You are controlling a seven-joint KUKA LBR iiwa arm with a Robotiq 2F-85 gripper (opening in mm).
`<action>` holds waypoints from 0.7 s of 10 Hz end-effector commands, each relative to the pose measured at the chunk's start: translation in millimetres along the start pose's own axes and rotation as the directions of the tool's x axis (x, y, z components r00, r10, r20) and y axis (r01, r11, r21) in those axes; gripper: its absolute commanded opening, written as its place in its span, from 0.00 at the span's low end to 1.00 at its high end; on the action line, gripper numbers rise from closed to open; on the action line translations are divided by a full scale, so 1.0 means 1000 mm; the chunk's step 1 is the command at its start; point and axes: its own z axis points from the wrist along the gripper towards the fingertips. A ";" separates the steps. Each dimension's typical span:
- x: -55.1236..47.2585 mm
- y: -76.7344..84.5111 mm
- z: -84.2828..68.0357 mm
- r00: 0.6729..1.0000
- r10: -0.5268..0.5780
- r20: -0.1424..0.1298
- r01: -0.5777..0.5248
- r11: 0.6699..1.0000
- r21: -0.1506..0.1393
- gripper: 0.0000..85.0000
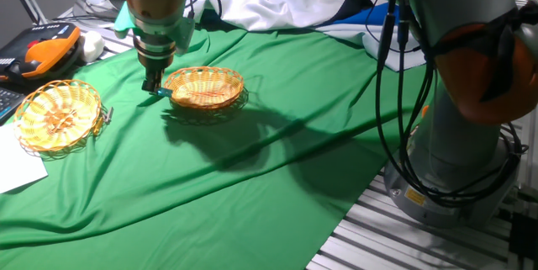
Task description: Use a clamp
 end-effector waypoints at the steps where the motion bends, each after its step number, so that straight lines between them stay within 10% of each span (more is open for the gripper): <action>1: 0.001 -0.001 0.002 1.000 -0.003 0.004 0.003 1.000 0.002 0.00; 7: 0.007 0.000 0.010 0.999 0.016 0.036 -0.017 1.000 0.013 0.00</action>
